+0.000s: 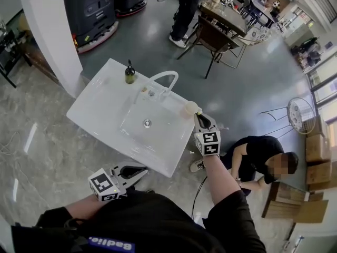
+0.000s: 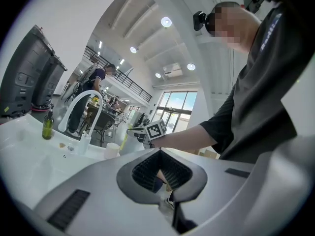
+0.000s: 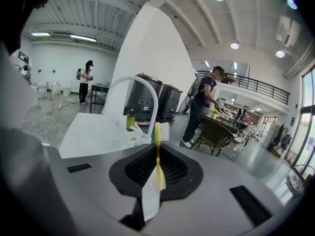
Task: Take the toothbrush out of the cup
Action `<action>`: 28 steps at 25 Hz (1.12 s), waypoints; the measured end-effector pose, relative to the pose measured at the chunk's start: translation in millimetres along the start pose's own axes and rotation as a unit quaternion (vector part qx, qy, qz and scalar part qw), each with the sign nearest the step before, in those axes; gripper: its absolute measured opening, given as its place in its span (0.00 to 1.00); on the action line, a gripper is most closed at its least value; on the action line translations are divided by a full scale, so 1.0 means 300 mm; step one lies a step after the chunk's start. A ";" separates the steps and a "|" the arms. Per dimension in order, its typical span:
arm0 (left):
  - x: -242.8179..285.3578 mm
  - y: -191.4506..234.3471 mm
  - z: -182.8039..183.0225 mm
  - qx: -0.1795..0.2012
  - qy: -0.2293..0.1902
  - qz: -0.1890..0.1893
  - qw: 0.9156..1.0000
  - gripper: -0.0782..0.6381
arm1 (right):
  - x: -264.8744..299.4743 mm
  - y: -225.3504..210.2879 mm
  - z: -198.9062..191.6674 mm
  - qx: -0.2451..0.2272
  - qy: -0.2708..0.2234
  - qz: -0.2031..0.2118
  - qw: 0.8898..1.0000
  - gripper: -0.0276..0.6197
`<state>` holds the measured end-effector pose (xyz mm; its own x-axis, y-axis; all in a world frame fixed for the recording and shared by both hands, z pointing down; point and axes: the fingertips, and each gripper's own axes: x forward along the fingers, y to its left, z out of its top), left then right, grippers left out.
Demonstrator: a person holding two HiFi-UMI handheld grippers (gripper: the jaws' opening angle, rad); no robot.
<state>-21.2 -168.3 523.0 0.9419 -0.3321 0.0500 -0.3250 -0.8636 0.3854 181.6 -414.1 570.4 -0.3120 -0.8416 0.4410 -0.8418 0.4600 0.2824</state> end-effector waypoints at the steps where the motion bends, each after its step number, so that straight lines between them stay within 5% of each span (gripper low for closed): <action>1: 0.002 -0.009 0.000 0.002 0.000 -0.001 1.000 0.12 | -0.018 0.013 0.001 0.001 -0.004 0.003 1.000 0.09; 28: 0.138 -0.208 -0.016 0.035 0.013 -0.038 0.999 0.12 | -0.479 0.305 0.056 0.025 -0.076 0.098 0.992 0.09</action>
<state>38.5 -126.3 505.4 0.9656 -0.2558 0.0477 -0.2572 -0.9104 0.3241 142.1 -255.8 518.5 -0.5316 -0.7722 0.3481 -0.7783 0.6074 0.1591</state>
